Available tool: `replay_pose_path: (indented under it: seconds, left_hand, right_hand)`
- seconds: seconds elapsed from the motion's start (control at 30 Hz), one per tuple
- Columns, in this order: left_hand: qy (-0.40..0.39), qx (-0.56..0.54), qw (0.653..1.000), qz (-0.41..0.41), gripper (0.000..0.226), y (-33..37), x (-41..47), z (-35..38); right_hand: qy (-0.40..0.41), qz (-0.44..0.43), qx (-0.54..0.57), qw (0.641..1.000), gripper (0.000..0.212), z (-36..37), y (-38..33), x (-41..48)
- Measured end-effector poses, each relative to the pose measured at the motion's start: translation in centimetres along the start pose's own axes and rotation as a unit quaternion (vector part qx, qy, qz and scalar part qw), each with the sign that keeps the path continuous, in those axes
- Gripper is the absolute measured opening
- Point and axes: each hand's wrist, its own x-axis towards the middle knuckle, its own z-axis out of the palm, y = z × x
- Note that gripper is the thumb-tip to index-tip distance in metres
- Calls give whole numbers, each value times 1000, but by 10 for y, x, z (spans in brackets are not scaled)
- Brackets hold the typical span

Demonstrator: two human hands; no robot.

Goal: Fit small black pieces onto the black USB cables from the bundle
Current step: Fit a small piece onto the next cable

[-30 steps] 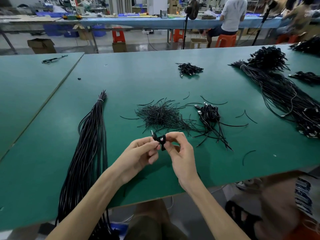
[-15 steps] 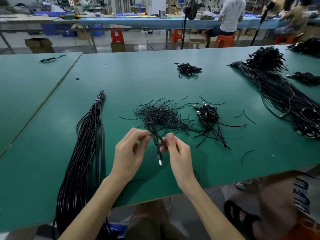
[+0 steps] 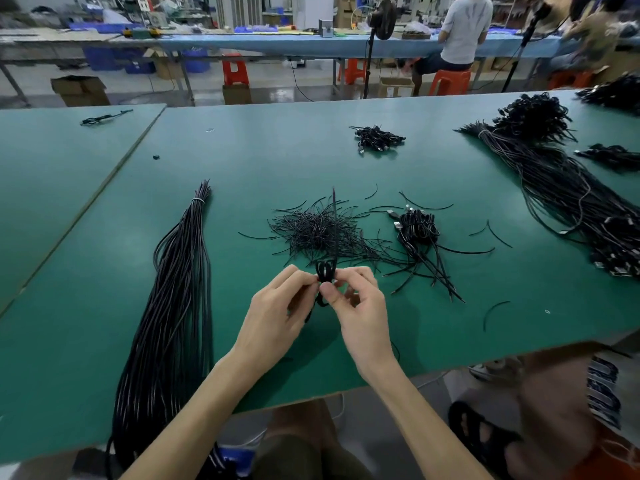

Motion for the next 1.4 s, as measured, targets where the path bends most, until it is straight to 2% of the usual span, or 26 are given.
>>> replay_pose_path:
  seconds: [0.17,0.27,0.33,0.4,0.5,0.6,0.77,0.83,0.9,1.03,1.23,1.4]
  left_hand:
    - [-1,-55,998,-44,13,1,2,-1]
    - [16,-49,998,-41,13,1,2,-2]
    - [27,-38,998,-43,12,1,2,-1]
    - [43,-15,998,-51,11,1,2,-1]
    - [53,18,997,-44,15,1,1,0]
    - [35,47,998,-11,14,4,-1,0]
    - [31,24,999,-18,17,5,0,1]
    - [23,-18,999,-44,15,3,2,-1]
    - [7,-60,995,-79,12,0,4,-4]
    - [-16,-89,991,-103,14,-1,3,-5]
    - [-57,-88,988,-115,18,0,1,-4]
    - [-44,-86,986,-133,20,2,1,-5]
  right_hand:
    - [25,-63,-15,998,11,3,0,-1]
    - [15,-82,-9,996,20,6,-1,-3]
    - [-16,-46,28,998,18,6,-2,-4]
    - [-61,24,125,990,11,4,-5,-4]
    - [-82,94,195,973,36,0,-7,-3]
    - [-71,92,224,968,39,0,-7,-1]
    - [-56,45,166,983,2,1,-4,-1]
    - [-56,50,150,986,21,1,-3,-2]
    - [-46,58,129,989,31,2,-4,-2]
    - [-11,29,56,998,32,2,-3,-2]
    - [27,39,77,996,41,0,2,-3]
    - [10,-37,18,999,46,2,1,-3]
